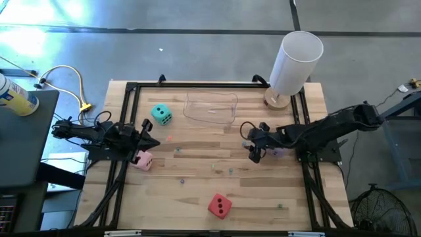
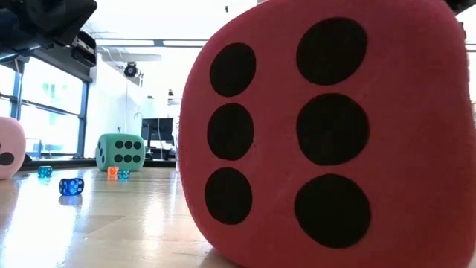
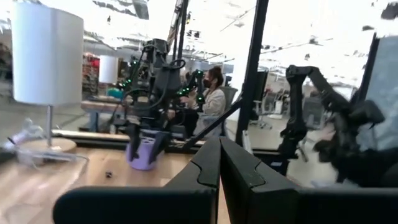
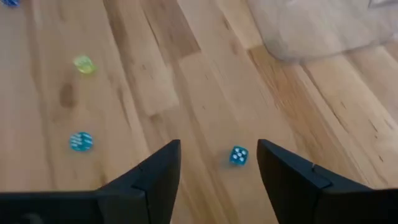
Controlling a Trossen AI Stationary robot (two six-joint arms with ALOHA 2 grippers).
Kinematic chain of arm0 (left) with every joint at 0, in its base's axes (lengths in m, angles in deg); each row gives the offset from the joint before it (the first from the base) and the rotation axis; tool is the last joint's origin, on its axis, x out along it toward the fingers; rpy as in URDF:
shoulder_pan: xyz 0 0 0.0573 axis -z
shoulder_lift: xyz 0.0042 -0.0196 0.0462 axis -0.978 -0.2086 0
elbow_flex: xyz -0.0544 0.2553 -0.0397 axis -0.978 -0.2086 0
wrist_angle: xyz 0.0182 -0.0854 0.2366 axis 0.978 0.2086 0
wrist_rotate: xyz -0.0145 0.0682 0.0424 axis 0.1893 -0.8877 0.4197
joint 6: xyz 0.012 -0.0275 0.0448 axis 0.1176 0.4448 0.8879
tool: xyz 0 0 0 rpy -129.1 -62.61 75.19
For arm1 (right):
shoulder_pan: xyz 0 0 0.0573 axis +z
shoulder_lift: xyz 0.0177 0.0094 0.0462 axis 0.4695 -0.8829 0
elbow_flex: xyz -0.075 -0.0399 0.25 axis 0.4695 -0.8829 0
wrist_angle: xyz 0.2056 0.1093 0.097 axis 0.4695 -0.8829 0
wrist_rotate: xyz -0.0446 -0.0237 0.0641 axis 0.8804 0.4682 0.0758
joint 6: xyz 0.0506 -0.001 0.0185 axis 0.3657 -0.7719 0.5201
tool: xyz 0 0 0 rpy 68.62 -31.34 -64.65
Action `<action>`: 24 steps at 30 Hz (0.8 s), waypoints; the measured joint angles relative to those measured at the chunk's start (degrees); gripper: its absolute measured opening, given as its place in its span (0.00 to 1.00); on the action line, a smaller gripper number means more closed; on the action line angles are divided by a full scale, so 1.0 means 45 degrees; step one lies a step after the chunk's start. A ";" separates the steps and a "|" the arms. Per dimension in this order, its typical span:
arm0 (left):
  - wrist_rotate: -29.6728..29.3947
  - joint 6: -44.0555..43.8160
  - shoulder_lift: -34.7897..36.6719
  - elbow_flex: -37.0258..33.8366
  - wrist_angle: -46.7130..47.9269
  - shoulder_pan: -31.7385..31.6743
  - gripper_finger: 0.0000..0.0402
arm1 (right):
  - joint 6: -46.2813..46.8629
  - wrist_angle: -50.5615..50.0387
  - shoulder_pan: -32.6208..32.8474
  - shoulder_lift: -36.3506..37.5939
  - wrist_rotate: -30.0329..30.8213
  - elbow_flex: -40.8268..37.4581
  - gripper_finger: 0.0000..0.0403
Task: Pick & Place Dice
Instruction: Put the blue dice into the transparent bin
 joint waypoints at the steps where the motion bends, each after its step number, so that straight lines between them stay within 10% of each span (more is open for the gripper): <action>1: 0.0000 -0.0071 0.0000 0.0000 0.0000 0.0000 0.00 | -0.0029 -0.0013 -0.0046 -0.0143 0.0005 0.0000 0.49; 24: 0.0010 0.0087 0.0000 0.0000 0.0039 0.0000 0.00 | 0.0205 0.0321 0.0125 -0.1982 0.0107 0.0000 0.46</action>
